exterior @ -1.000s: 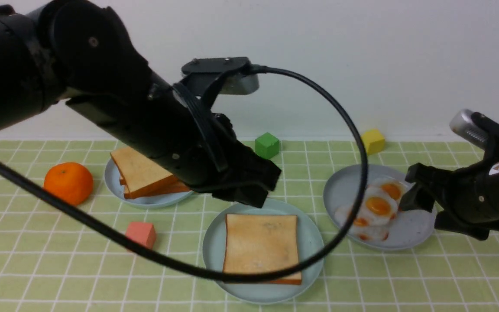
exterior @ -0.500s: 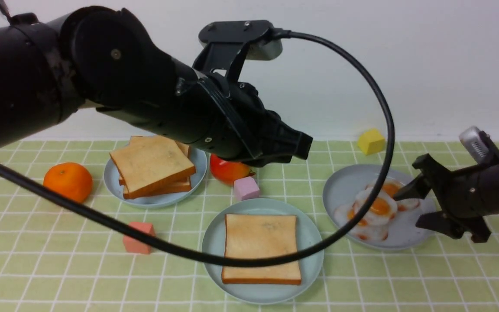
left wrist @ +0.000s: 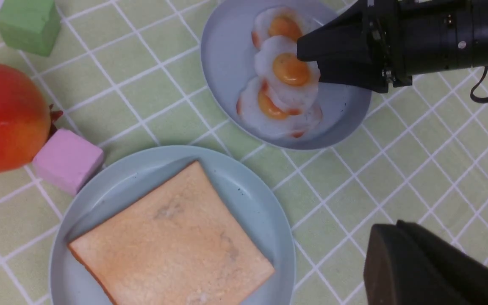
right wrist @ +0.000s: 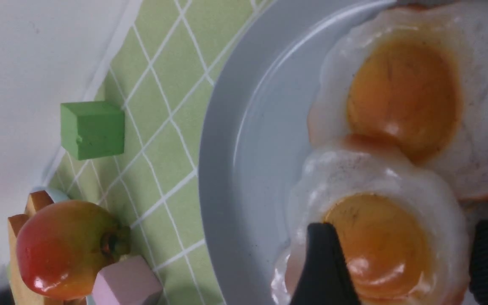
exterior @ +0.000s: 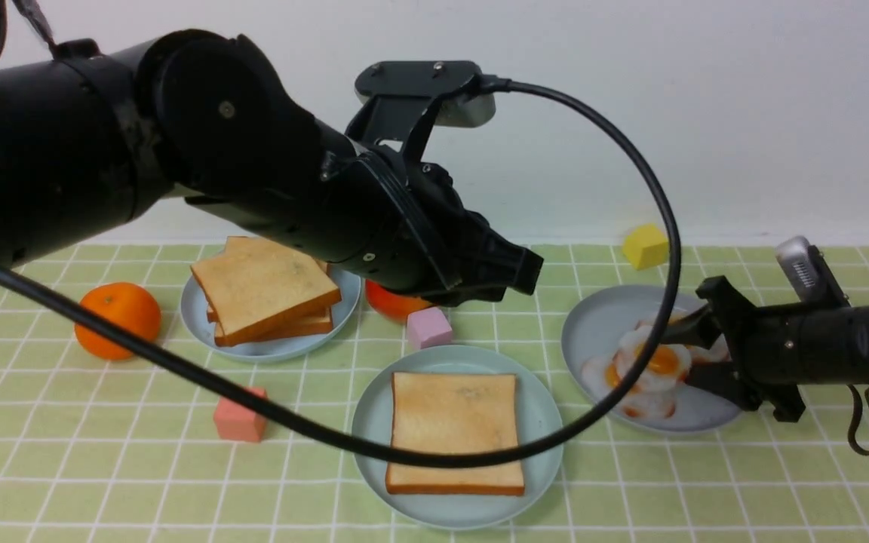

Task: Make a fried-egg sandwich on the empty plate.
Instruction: Use the right arm to grab a fried egg, then use the right arm to place the fried egg on the slice of bread in the middle

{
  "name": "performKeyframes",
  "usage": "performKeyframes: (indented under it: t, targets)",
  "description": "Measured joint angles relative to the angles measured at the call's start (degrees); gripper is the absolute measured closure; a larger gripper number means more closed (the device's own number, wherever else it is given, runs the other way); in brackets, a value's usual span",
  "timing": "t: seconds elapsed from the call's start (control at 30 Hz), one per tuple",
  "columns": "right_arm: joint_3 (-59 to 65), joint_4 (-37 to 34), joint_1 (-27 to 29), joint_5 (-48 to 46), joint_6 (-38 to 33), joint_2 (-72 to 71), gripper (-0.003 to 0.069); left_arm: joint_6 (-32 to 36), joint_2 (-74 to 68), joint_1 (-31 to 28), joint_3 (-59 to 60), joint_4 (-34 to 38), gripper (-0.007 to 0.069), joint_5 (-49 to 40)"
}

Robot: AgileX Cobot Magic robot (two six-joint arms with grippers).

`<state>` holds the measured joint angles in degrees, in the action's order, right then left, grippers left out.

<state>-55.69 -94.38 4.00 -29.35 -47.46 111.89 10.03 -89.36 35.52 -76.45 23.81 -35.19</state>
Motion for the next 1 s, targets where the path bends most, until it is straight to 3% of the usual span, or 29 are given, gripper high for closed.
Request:
performKeyframes:
  t: [0.17,0.27,0.33,0.4,0.53,0.63,0.77,0.9,1.0]
  targets:
    - [-0.1,-0.7,0.0,-0.2,-0.1,0.6,0.0239,0.0,0.0,0.0,0.0,0.0,0.0638,-0.1]
    - [-0.1,-0.6,0.0,0.0,-0.2,0.9,0.0381,0.0,0.0,0.0,0.0,-0.2,0.0638,-0.1]
    - [-0.1,-0.6,0.0,0.0,-0.2,1.1,0.0519,0.0,0.0,0.0,0.0,-1.1,0.0638,-0.2]
    - [-0.1,-0.3,0.0,0.2,-0.2,1.2,0.0601,0.0,0.0,0.0,0.0,-2.8,0.0638,-0.4]
    - [-0.1,0.6,0.1,0.4,0.9,1.2,0.0593,-1.0,0.6,0.0,0.0,-8.8,0.0638,-2.7]
    - [-0.1,1.6,0.6,-0.1,1.1,0.5,0.0594,-6.7,4.1,0.0,0.1,-16.7,0.0638,-6.9]
    - [0.0,2.2,0.6,-0.9,1.1,-3.4,0.0594,-12.6,11.8,0.0,0.7,-21.9,0.0638,-10.9]
    - [0.0,2.3,-0.7,-3.7,0.9,-8.1,0.0594,-15.3,19.4,0.0,4.7,-22.7,0.0638,-12.3]
    - [0.0,2.6,-5.4,-8.2,0.8,-12.4,0.0594,-19.4,26.8,0.0,12.7,-22.8,0.0638,-13.0]
